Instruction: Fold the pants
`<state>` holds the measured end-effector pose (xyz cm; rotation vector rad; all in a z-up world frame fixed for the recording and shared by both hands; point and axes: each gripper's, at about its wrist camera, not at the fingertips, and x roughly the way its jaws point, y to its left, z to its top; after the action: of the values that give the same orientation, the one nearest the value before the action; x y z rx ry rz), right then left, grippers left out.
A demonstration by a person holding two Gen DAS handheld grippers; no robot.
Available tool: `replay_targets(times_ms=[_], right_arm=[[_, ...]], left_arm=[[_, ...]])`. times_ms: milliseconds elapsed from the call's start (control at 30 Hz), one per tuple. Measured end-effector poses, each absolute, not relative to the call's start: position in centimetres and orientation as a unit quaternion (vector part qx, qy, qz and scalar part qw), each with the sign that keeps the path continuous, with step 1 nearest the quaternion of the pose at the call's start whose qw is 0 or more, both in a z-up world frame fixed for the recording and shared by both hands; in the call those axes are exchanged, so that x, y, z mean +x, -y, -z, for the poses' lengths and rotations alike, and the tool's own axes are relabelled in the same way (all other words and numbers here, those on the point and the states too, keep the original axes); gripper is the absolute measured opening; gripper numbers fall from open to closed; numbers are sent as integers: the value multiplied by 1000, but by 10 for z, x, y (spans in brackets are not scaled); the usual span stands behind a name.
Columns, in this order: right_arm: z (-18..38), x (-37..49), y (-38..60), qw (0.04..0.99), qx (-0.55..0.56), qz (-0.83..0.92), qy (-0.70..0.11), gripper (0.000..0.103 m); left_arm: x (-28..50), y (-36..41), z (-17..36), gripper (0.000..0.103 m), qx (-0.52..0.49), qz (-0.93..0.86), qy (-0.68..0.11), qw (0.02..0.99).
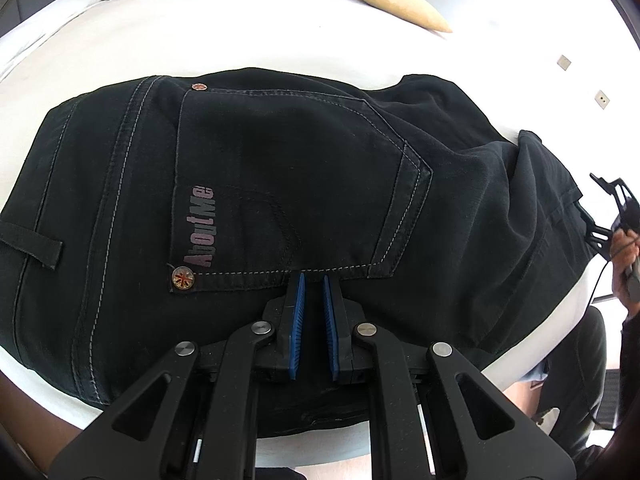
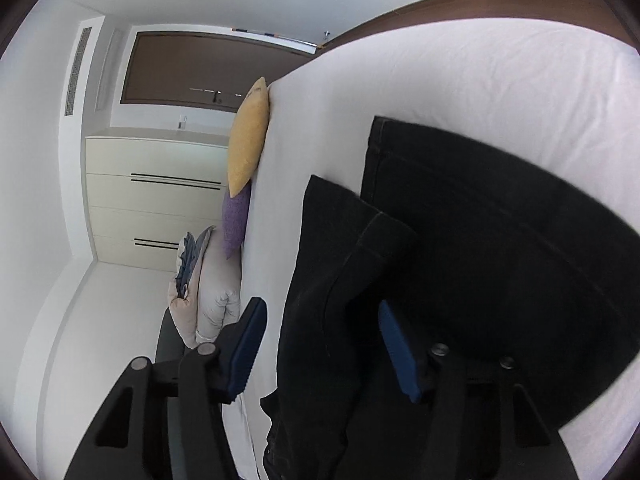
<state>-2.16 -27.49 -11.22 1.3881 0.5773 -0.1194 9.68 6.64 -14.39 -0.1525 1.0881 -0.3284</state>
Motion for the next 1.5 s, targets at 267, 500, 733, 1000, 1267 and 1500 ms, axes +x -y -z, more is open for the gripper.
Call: replay_targets(times_ms=[267, 500, 733, 1000, 1267, 1500], right_arm=[[129, -2, 291, 717, 640, 85, -263, 5], [109, -53, 307, 754, 596, 139, -241, 4], [100, -96, 295, 787, 540, 168, -244, 4], [117, -123, 302, 770, 567, 154, -251, 0], [115, -132, 300, 767, 567, 159, -255, 0], [117, -135, 301, 756, 588, 152, -246, 0]], left_arm=[[92, -74, 143, 10, -77, 158, -510, 842], [89, -77, 141, 10, -78, 160, -510, 842], [94, -80, 140, 10, -83, 163, -515, 838], [104, -87, 139, 10, -99, 173, -522, 829], [103, -92, 139, 10, -105, 170, -519, 831], [100, -100, 137, 10, -113, 172, -518, 830]])
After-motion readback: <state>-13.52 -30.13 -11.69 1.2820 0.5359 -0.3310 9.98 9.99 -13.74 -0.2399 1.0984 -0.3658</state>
